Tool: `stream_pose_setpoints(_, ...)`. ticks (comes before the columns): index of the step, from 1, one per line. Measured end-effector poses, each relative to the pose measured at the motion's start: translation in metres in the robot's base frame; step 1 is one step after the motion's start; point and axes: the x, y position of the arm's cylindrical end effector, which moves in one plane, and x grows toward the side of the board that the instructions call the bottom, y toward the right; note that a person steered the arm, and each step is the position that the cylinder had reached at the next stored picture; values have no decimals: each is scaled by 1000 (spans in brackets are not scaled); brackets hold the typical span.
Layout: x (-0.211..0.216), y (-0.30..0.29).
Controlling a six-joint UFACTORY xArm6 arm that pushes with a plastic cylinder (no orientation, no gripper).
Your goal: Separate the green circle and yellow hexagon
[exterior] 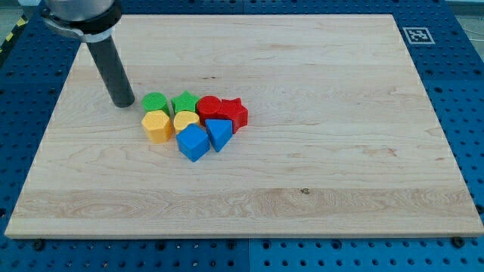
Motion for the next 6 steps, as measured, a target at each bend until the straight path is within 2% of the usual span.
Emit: stream_pose_setpoints(6,61,38)
